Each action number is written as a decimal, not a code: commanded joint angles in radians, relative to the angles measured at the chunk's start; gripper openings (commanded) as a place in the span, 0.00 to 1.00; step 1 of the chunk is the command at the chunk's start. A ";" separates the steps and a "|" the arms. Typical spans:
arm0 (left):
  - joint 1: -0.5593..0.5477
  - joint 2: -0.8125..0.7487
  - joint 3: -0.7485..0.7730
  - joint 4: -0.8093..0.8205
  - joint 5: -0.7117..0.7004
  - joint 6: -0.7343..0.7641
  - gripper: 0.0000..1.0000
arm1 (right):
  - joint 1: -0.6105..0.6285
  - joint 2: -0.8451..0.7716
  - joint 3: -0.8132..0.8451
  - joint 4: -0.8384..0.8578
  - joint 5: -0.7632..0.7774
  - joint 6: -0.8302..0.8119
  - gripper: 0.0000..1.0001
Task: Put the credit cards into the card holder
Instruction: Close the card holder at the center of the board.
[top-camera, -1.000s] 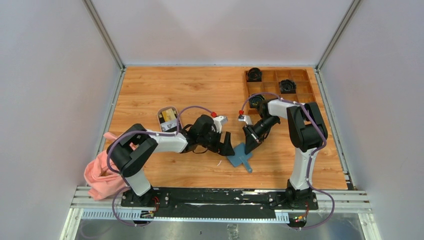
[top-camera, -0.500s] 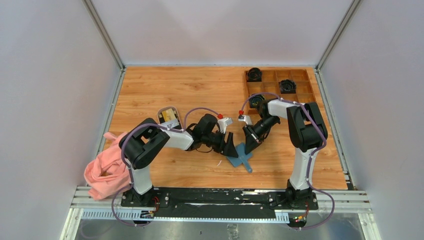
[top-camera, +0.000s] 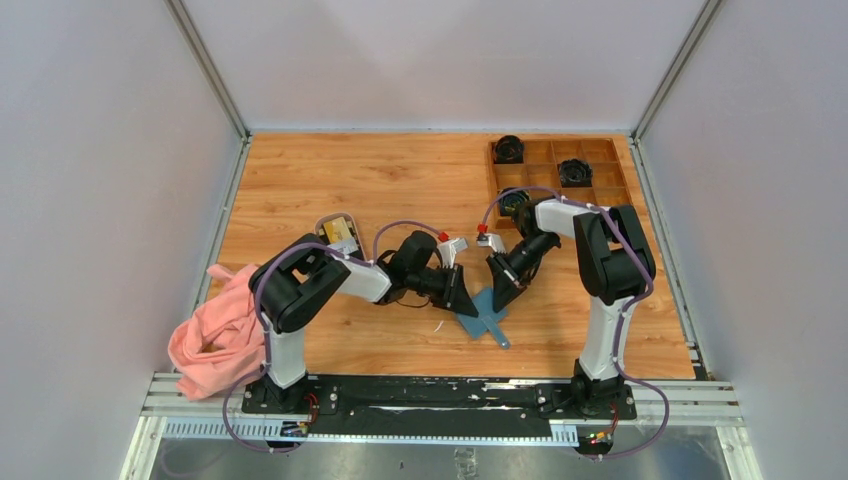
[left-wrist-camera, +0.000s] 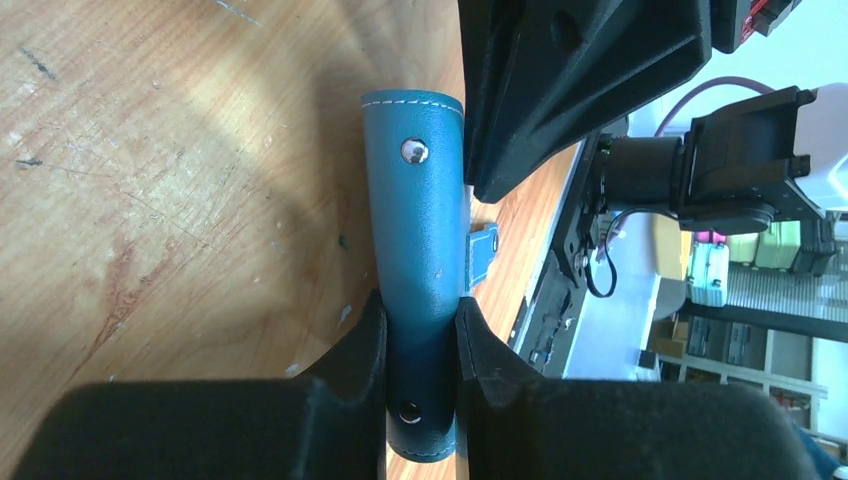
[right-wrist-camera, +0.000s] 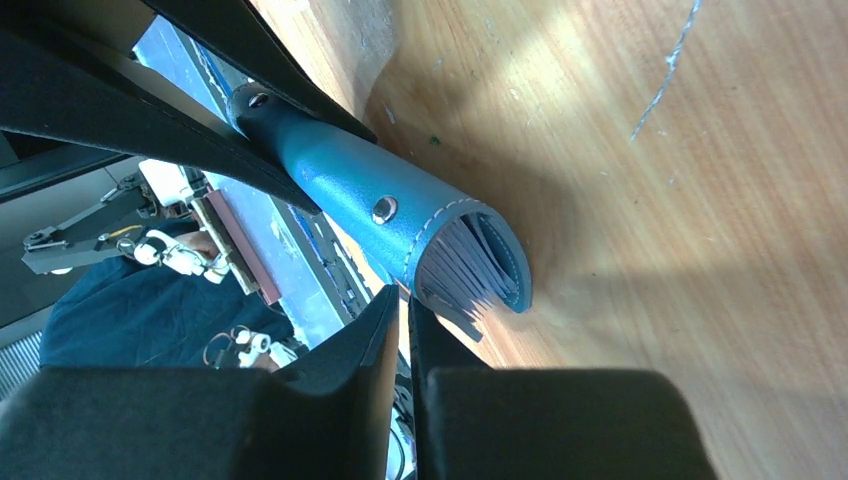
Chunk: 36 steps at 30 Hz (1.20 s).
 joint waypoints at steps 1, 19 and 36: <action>-0.027 0.027 -0.052 -0.065 -0.063 0.060 0.00 | 0.016 -0.006 -0.014 0.128 0.154 -0.063 0.13; 0.007 -0.426 0.058 -0.601 -0.351 0.472 0.00 | -0.223 -0.475 0.008 -0.015 -0.273 -0.279 0.29; -0.310 -0.408 0.270 -0.840 -1.447 0.878 0.00 | -0.326 -0.490 -0.010 -0.010 -0.310 -0.292 0.28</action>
